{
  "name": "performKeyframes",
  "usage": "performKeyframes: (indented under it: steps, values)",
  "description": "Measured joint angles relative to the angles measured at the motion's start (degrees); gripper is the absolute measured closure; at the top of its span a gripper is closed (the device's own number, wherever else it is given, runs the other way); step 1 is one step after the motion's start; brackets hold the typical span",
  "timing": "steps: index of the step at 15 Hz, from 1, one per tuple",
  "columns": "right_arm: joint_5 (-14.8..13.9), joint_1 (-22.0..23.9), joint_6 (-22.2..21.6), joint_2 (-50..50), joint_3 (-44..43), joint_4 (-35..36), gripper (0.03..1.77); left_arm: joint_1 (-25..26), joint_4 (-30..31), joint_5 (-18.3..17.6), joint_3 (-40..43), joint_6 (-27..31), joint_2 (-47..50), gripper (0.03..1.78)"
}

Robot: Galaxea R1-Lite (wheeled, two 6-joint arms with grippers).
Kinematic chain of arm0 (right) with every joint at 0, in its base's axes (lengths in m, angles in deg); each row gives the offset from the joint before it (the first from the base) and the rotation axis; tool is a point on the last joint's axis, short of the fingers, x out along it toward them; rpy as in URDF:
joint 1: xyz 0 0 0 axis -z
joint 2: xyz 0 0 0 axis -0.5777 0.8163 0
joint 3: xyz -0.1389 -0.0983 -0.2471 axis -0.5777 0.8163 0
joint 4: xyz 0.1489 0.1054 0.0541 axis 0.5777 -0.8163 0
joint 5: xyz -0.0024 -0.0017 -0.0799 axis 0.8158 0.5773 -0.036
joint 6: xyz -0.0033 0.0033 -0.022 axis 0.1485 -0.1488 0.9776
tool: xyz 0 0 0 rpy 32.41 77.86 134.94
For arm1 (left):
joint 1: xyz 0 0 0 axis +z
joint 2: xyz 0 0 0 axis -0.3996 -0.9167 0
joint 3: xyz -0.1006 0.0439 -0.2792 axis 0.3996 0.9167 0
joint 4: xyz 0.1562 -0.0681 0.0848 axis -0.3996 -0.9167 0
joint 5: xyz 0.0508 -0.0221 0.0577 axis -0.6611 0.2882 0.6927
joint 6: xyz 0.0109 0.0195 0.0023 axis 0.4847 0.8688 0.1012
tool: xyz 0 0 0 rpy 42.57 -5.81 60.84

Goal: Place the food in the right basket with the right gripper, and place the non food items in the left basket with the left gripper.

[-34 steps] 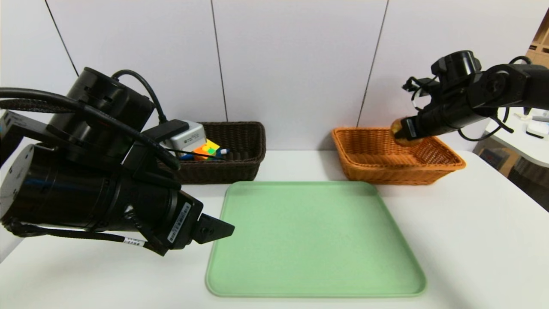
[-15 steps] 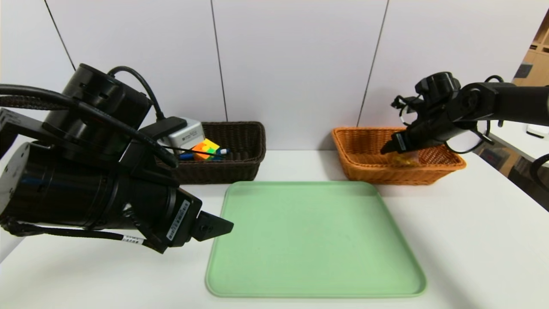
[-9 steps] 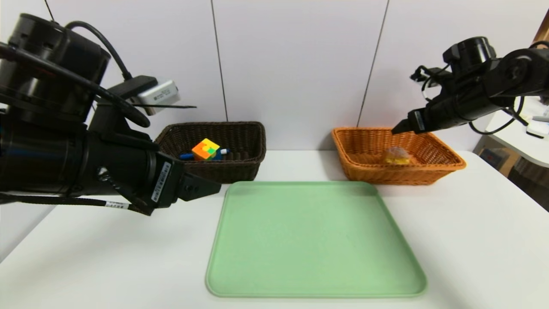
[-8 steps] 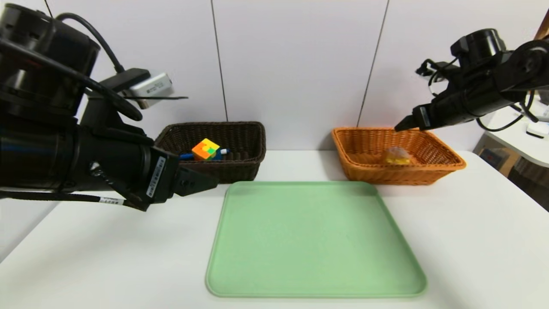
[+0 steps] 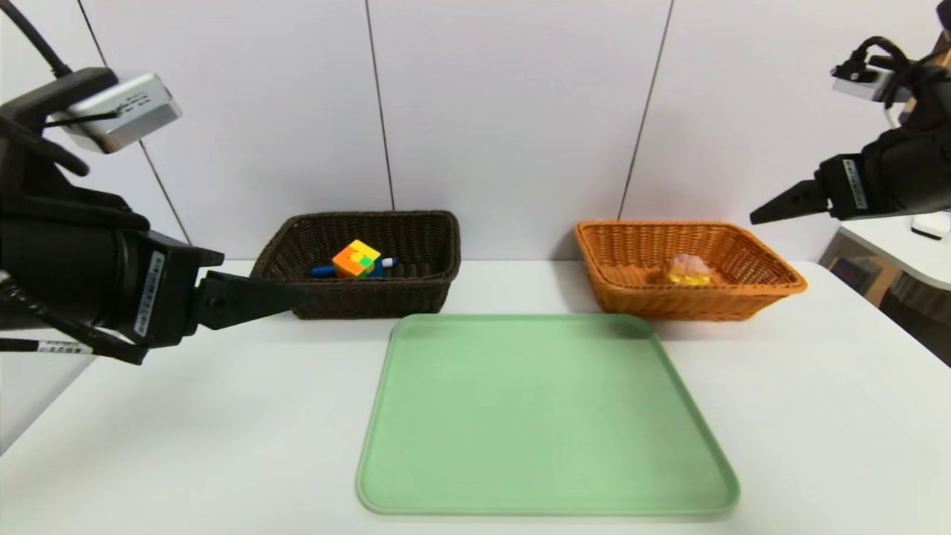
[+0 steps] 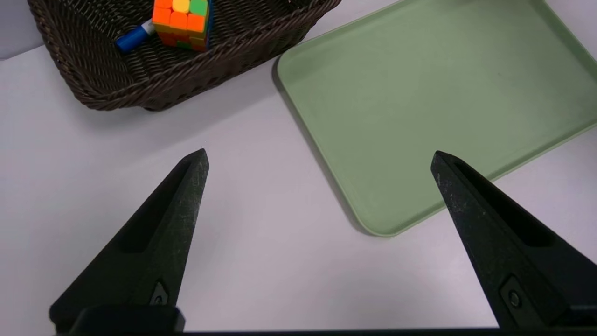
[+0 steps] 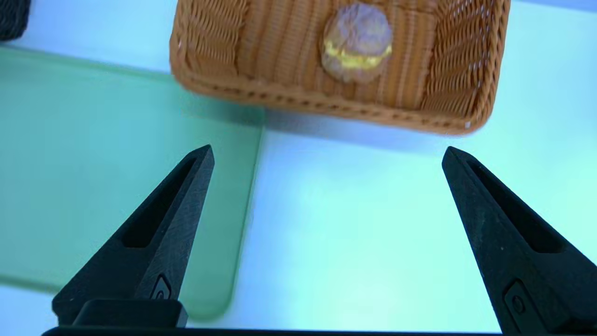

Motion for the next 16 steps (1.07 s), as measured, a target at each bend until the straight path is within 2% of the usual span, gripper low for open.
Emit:
performKeyframes:
  steps: [8, 13, 16]
  values:
    - [-0.46, -1.02, 0.06, -28.31, 25.22, -0.28, 0.11, 5.92, 0.6, 0.15, 16.01, 1.11, 14.82, 0.12]
    - [-0.46, -0.04, -0.16, -43.44, 35.52, -0.22, 0.11, 14.54, 4.21, -0.21, 25.36, 5.74, 24.0, 0.12]
    - [-0.13, 1.4, -0.13, -49.4, 38.52, 0.0, 0.11, 20.0, 5.34, -0.33, 30.23, 7.24, 29.25, 0.12]
